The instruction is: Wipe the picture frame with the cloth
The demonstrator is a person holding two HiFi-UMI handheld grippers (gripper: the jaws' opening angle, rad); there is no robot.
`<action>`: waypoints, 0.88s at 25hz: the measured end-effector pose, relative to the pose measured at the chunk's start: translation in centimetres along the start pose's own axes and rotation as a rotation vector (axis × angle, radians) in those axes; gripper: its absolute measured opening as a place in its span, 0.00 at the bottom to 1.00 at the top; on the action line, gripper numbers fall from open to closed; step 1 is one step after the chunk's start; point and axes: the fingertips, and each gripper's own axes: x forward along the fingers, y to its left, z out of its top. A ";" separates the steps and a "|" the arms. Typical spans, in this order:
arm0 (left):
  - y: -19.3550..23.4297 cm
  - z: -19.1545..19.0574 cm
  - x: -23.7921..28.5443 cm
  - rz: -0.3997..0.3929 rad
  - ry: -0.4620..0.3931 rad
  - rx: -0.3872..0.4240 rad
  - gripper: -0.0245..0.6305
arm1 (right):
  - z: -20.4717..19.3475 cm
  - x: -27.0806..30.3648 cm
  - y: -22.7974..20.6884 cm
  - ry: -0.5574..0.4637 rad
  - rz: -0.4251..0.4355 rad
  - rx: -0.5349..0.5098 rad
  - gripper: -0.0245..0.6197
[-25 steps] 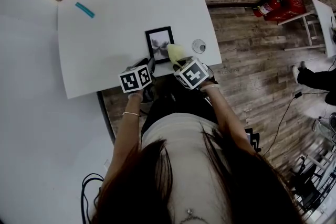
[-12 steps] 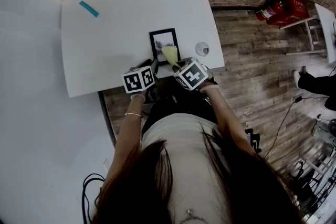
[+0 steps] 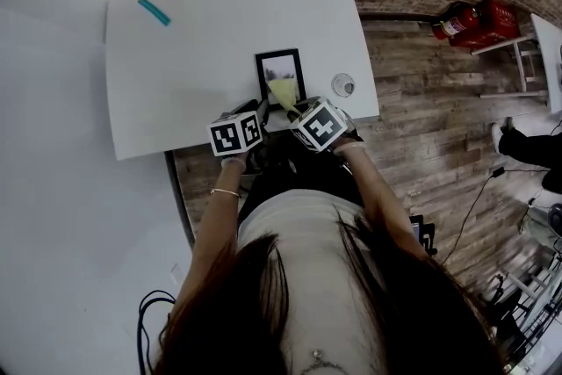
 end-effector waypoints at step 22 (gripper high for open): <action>-0.2 0.2 -0.2 -0.040 -0.005 -0.024 0.22 | 0.9 0.8 1.1 0.013 0.045 -0.033 0.10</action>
